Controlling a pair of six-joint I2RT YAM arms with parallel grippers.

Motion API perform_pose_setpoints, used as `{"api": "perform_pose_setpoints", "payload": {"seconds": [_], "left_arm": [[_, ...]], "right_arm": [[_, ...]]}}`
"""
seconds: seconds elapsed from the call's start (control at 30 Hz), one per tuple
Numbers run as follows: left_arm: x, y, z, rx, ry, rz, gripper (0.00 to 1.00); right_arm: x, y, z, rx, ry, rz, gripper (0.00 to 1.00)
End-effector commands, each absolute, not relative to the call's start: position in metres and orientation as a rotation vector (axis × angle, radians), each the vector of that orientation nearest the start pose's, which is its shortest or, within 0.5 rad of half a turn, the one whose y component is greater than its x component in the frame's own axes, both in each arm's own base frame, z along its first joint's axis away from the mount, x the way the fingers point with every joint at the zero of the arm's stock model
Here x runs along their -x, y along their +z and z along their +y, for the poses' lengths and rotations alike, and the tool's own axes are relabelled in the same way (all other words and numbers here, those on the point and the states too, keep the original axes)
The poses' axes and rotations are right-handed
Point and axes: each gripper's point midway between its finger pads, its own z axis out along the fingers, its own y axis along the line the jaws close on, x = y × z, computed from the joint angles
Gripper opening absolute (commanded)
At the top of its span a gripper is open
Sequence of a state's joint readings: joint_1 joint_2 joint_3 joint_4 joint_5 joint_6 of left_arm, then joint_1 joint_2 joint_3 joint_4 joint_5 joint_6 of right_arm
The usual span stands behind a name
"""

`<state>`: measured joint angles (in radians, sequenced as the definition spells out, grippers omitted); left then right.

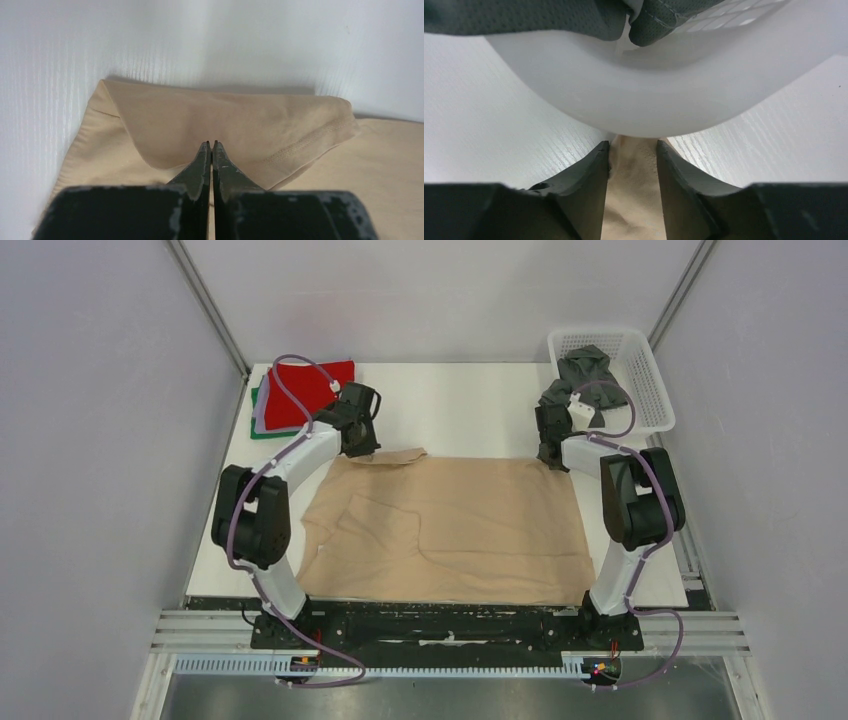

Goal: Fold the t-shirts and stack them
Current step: Grab the side of the flattened tshirt furthest away from the robot with both arms, then fold the other side of the tshirt into a rectangle

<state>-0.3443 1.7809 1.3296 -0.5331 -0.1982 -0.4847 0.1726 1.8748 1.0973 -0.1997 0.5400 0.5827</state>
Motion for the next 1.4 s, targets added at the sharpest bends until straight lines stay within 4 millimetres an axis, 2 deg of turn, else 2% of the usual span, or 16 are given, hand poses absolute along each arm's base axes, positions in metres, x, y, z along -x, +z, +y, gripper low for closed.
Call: {"api": "perform_pose_setpoints", "payload": {"seconds": [0.0,0.13,0.23,0.37,0.8,1.03,1.17,1.37], "left_arm": [[-0.415,0.121,-0.138,0.299,-0.175,2.412,0.02],[-0.410,0.133,-0.135,0.319,-0.184,2.382,0.02],[-0.404,0.143,-0.132,0.337,-0.188,2.359,0.02],[-0.389,0.149,-0.127,0.372,-0.202,2.343,0.02],[-0.317,0.169,-0.097,0.528,-0.226,2.286,0.02],[-0.274,0.177,-0.081,0.561,-0.235,2.270,0.02],[-0.254,0.172,-0.076,0.583,-0.245,2.289,0.02],[-0.231,0.179,-0.070,0.606,-0.267,2.282,0.02]], "right_arm": [[-0.428,0.033,-0.006,-0.681,-0.385,2.255,0.32],[-0.439,0.047,-0.003,-0.650,-0.359,2.226,0.09],[-0.440,0.058,-0.001,-0.626,-0.338,2.205,0.00],[-0.432,0.072,0.003,-0.584,-0.306,2.184,0.00],[-0.372,0.097,0.013,-0.482,-0.257,2.174,0.00],[-0.343,0.103,0.017,-0.452,-0.244,2.182,0.00],[-0.324,0.105,0.016,-0.458,-0.244,2.188,0.00],[-0.311,0.116,0.018,-0.441,-0.222,2.177,0.00]]}}
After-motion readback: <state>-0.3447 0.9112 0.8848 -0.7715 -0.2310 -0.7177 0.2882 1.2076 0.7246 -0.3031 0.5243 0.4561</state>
